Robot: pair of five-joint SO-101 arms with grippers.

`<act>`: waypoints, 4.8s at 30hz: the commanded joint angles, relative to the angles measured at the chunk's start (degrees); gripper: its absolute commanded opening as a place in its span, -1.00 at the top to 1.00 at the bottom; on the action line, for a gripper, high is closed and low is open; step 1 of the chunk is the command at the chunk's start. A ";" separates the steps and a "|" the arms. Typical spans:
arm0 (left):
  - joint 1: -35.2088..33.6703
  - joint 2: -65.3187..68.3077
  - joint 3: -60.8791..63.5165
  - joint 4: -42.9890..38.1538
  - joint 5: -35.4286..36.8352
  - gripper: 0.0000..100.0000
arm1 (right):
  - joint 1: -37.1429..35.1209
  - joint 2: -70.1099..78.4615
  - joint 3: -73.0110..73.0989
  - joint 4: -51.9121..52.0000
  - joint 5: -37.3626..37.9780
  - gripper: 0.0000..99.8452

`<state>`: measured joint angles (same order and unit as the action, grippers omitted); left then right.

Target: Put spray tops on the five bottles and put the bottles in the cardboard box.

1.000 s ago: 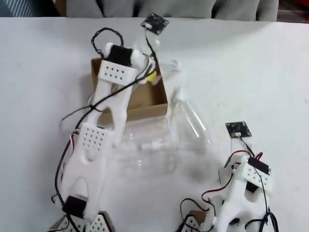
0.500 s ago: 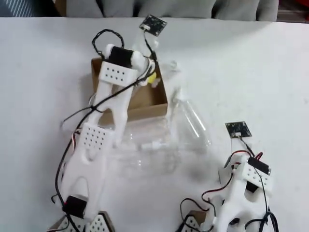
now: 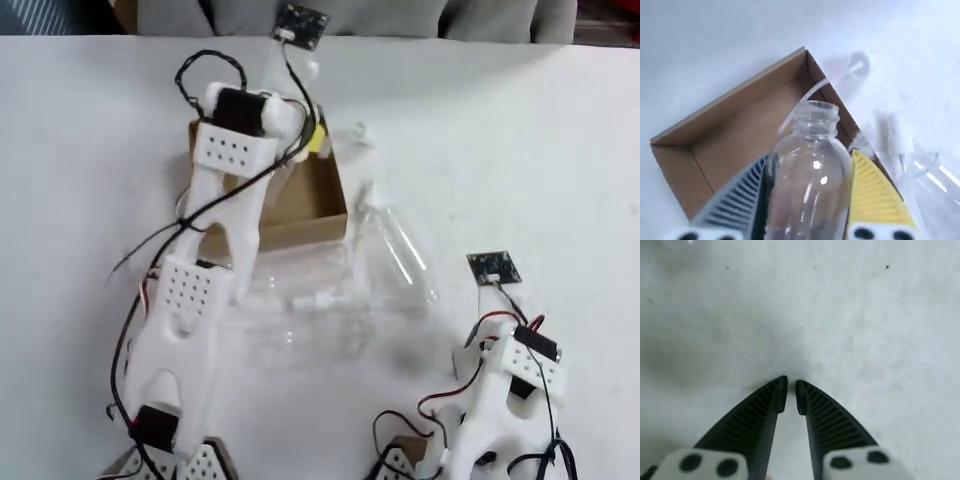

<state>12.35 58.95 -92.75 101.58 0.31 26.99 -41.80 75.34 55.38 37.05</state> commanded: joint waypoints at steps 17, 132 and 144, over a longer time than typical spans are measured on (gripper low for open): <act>-6.64 -53.23 58.20 -3.25 4.13 0.96 | -0.75 -0.75 0.18 -1.71 -0.35 0.97; -33.80 -91.56 157.01 -77.36 0.70 0.96 | -35.56 120.75 -161.32 6.81 34.99 0.97; -33.89 -91.56 157.01 -77.71 0.70 0.96 | -32.48 115.91 -170.46 29.58 34.46 0.97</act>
<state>-22.20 -31.52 64.62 25.89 1.63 -7.47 79.43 -91.69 80.70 71.87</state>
